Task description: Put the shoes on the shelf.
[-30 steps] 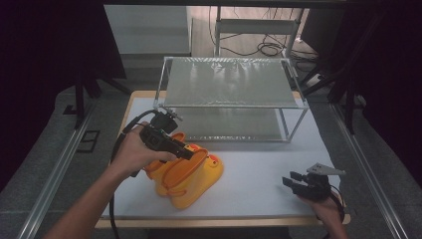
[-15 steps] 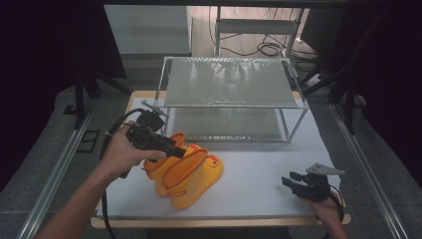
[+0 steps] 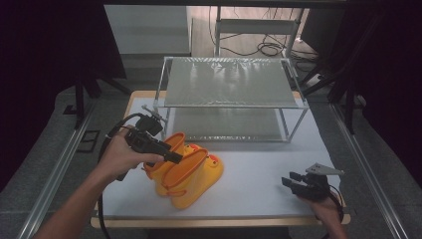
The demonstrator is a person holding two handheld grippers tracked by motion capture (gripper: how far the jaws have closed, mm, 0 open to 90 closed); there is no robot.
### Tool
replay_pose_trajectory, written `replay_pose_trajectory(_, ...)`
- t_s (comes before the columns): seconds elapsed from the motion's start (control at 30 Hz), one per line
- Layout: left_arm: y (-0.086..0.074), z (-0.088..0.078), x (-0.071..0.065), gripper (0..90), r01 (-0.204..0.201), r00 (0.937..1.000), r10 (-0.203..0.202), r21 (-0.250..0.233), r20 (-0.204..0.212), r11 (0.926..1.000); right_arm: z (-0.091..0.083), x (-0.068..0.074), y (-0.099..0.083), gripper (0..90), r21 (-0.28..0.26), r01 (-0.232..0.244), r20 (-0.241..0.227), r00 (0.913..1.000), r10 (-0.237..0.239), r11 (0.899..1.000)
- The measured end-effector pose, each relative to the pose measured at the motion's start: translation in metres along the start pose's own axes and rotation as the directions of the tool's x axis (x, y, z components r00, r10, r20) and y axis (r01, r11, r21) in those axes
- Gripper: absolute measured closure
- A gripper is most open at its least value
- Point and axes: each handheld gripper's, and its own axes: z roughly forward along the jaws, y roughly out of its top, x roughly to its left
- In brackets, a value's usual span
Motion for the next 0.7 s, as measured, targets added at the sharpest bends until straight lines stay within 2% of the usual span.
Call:
replay_pose_trajectory(0.27, -0.001, 0.010, 0.002, 36.7, 0.002, 1.0000, -0.001, 0.029, -0.004, 0.9996, 0.000, 0.000, 0.000, 53.6, 0.002, -0.004, 0.001, 1.0000, 0.004, 1.000)
replay_pose_trajectory(0.53, 0.003, 0.023, 0.003, 37.6, 0.003, 0.9994, 0.000, 0.067, -0.033, 0.9977, 0.001, -0.001, 0.000, 53.6, 0.001, -0.003, 0.003, 1.0000, 0.003, 1.000)
replay_pose_trajectory(0.63, 0.004, 0.029, 0.004, 40.4, 0.009, 0.9984, -0.004, 0.085, -0.056, 0.9964, 0.000, -0.001, -0.001, 53.6, 0.001, -0.009, 0.004, 0.9999, 0.009, 1.000)
replay_pose_trajectory(0.7, 0.005, 0.033, 0.004, 41.8, 0.010, 0.9985, -0.005, 0.091, -0.054, 0.9958, 0.000, -0.001, -0.001, 53.6, 0.002, -0.008, 0.006, 0.9999, 0.008, 1.000)
